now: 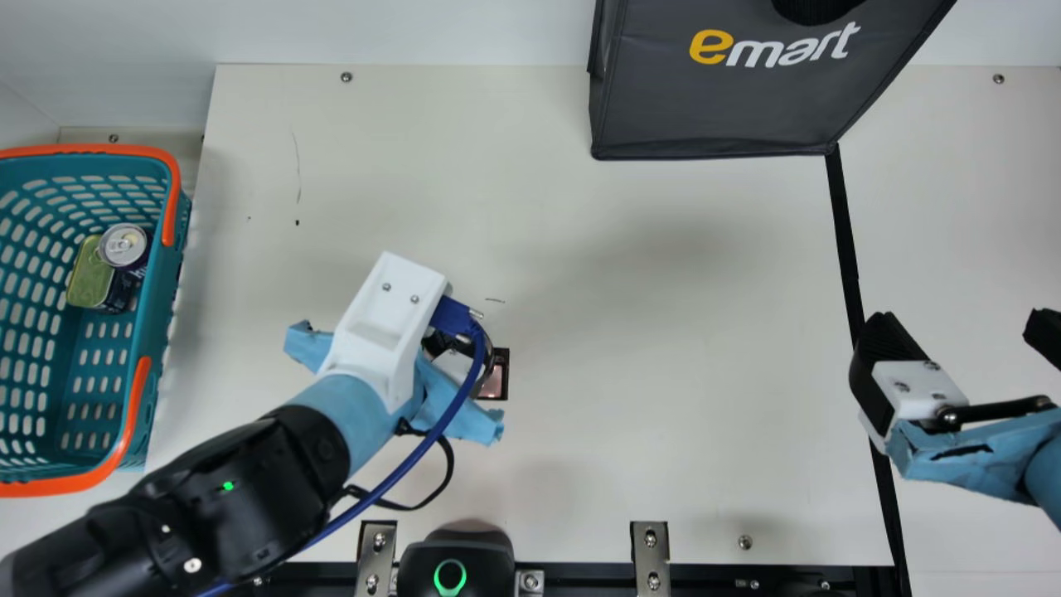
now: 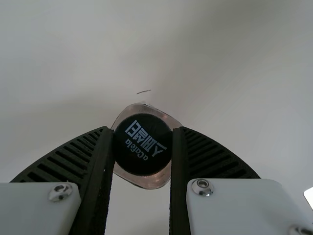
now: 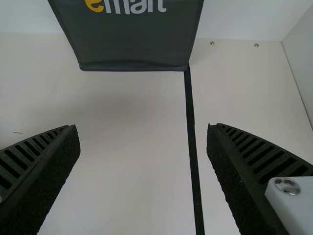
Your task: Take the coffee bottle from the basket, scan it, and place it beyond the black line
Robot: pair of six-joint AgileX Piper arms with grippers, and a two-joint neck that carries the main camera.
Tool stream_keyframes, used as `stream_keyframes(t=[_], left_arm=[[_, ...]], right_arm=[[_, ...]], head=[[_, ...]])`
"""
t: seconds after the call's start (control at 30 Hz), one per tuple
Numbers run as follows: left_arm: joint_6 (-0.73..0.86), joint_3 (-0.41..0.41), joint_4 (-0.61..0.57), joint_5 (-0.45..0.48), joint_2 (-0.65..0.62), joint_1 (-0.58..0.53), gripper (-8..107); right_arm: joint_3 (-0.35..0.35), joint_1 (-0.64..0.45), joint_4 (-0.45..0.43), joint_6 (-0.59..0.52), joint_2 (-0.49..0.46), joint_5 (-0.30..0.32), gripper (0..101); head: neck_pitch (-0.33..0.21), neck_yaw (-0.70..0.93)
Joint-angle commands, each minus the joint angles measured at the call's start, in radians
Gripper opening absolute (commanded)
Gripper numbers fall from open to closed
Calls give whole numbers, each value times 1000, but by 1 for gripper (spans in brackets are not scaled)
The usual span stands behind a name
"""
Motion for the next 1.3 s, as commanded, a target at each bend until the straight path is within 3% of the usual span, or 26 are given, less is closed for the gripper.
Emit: stream_keyframes(t=[0.0, 0.27, 0.53, 1.27], left_arm=[[81, 6, -26, -23, -12, 15, 10], [339, 33, -167, -93, -60, 90, 10], [612, 46, -337, -108, -103, 164, 10], [1258, 51, -750, 22, -164, 387, 10]], right_arm=[[0, 0, 0, 0, 0, 0, 91], [0, 0, 0, 0, 0, 0, 91], [0, 0, 0, 0, 0, 0, 91], [0, 0, 0, 0, 0, 0, 91]], head=[[-17, 2], [-17, 2], [-17, 2], [-17, 2]])
